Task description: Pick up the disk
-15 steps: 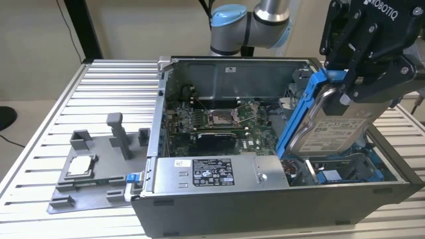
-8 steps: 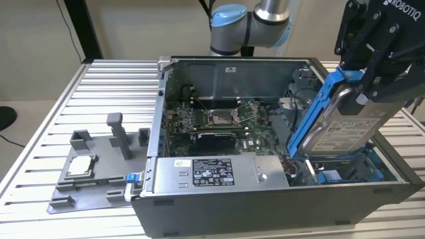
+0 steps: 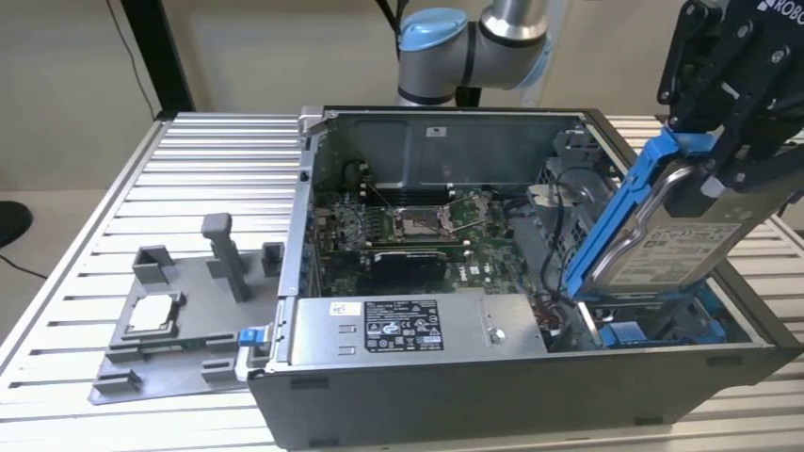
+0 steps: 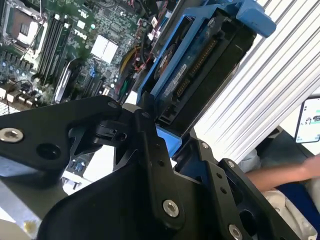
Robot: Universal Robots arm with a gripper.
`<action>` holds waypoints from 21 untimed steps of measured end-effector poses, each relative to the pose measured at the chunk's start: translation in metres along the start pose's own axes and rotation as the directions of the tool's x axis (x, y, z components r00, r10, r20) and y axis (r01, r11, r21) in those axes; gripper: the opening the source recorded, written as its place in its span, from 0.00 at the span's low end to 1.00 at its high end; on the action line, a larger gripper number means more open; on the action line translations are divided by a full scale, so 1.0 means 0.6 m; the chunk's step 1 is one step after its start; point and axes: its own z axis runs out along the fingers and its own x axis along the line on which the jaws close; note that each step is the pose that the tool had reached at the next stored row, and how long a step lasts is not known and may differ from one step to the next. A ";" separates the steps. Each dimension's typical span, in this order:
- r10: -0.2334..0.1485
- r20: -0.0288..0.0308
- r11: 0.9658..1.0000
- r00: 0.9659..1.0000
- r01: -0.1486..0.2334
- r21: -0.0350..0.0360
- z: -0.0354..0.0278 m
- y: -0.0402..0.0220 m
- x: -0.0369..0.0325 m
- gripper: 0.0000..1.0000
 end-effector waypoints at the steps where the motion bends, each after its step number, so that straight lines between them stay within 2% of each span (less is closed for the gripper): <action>1: 0.000 0.000 1.000 1.000 0.000 0.000 0.000 0.000 0.000 0.00; 4: 0.000 0.000 1.000 1.000 0.000 0.000 0.000 -0.001 0.000 0.00; 6: 0.000 0.000 1.000 1.000 0.000 0.000 0.000 -0.005 -0.001 0.00; 11: -0.001 -0.001 1.000 1.000 0.001 0.000 0.003 -0.010 -0.019 0.00; 12: -0.001 -0.001 1.000 1.000 0.001 0.000 0.004 -0.012 -0.020 0.00; 16: -0.007 0.001 1.000 1.000 0.007 -0.001 0.004 -0.032 -0.020 0.00; 21: -0.025 0.001 1.000 1.000 0.025 -0.002 0.006 -0.052 -0.020 0.00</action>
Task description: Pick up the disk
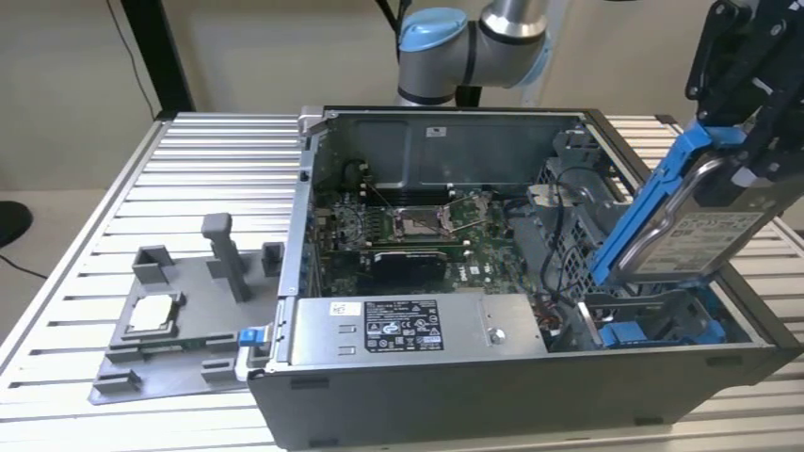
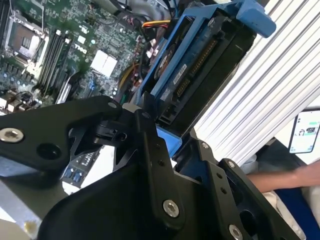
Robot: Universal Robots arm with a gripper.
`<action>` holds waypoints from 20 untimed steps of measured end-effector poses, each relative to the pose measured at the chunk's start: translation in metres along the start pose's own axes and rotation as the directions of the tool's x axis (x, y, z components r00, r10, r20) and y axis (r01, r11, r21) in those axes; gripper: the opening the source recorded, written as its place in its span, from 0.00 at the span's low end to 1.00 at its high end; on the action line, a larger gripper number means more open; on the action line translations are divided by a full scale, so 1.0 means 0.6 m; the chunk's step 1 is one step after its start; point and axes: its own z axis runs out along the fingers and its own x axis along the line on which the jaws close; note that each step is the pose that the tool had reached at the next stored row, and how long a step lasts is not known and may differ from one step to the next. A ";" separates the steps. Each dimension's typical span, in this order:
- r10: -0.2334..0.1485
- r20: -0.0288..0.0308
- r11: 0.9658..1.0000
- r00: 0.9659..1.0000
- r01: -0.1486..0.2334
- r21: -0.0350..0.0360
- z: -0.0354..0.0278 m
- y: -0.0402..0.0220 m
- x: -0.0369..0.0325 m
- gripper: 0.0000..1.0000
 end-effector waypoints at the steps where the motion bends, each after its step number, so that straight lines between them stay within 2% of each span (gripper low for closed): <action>1: -0.003 0.000 1.000 1.000 0.003 0.000 0.000 -0.004 0.000 0.00; 4: -0.012 0.001 1.000 1.000 0.012 -0.001 0.001 -0.012 0.001 0.00; 8: -0.017 0.002 1.000 1.000 0.017 -0.001 0.001 -0.017 0.005 0.00; 20: -0.029 0.002 1.000 1.000 0.029 -0.002 0.006 -0.018 0.008 0.00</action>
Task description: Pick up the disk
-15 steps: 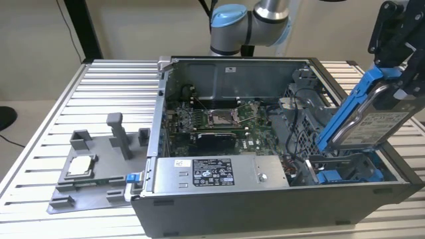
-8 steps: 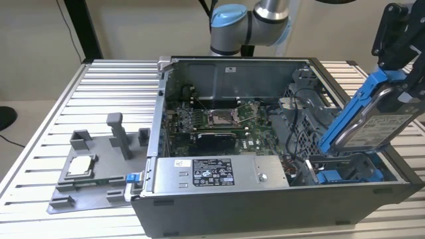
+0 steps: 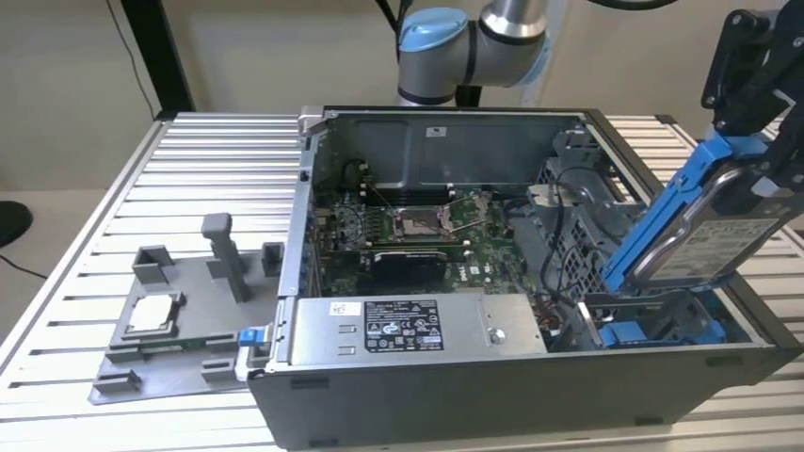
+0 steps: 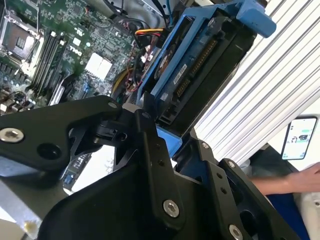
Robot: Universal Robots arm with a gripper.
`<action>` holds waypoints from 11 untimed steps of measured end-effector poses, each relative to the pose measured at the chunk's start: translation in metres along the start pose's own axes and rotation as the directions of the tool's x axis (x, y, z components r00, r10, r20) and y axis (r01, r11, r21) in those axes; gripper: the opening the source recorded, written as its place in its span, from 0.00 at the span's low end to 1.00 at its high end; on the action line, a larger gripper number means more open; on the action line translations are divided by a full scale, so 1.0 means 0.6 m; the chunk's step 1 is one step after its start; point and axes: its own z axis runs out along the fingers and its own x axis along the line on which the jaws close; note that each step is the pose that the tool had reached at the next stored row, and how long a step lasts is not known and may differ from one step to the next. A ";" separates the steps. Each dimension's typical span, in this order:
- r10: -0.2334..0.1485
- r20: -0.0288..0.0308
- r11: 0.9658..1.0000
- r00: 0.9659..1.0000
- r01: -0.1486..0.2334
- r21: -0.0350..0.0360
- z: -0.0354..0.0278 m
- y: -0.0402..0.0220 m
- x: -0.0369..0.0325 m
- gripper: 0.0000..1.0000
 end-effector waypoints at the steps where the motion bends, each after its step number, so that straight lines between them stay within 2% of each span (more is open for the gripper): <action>1: 0.000 0.000 1.000 1.000 0.000 0.000 0.000 0.000 0.000 0.00; 11: 0.000 0.000 1.000 1.000 0.000 0.000 0.007 -0.002 0.002 0.00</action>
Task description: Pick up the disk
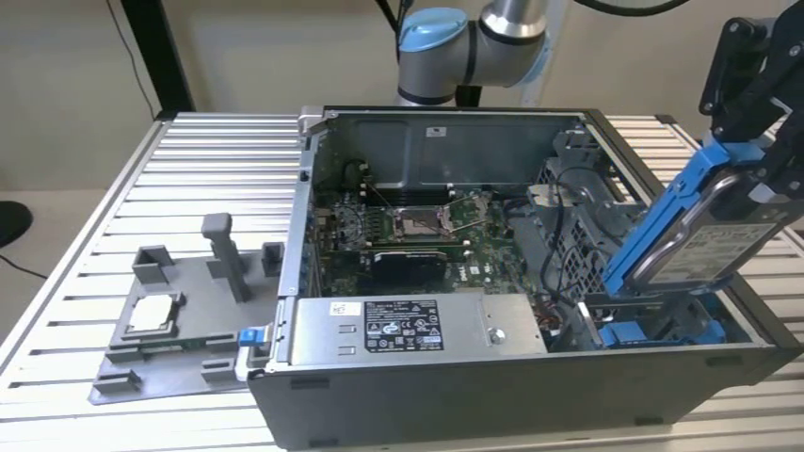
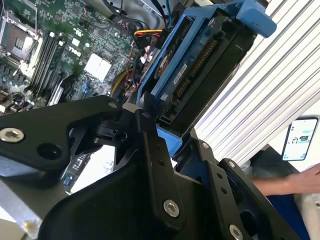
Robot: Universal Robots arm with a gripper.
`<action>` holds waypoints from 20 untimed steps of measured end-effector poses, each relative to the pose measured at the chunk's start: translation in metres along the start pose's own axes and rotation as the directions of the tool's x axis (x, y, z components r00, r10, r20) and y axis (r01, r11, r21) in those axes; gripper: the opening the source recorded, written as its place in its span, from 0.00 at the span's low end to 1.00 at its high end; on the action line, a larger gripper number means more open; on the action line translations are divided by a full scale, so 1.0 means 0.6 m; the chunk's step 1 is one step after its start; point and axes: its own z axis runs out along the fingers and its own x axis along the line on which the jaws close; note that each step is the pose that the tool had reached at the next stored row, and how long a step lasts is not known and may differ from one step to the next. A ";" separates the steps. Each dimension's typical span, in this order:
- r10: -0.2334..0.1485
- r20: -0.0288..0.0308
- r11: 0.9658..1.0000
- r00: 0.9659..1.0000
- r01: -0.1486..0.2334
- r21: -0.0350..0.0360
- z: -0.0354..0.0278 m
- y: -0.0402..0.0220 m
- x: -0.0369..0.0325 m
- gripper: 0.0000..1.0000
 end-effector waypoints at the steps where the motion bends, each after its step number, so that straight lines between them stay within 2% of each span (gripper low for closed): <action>1: 0.000 0.000 1.000 1.000 0.000 0.000 0.000 0.000 0.000 0.00; 20: 0.000 0.000 1.000 1.000 0.000 0.000 0.008 0.001 0.002 0.00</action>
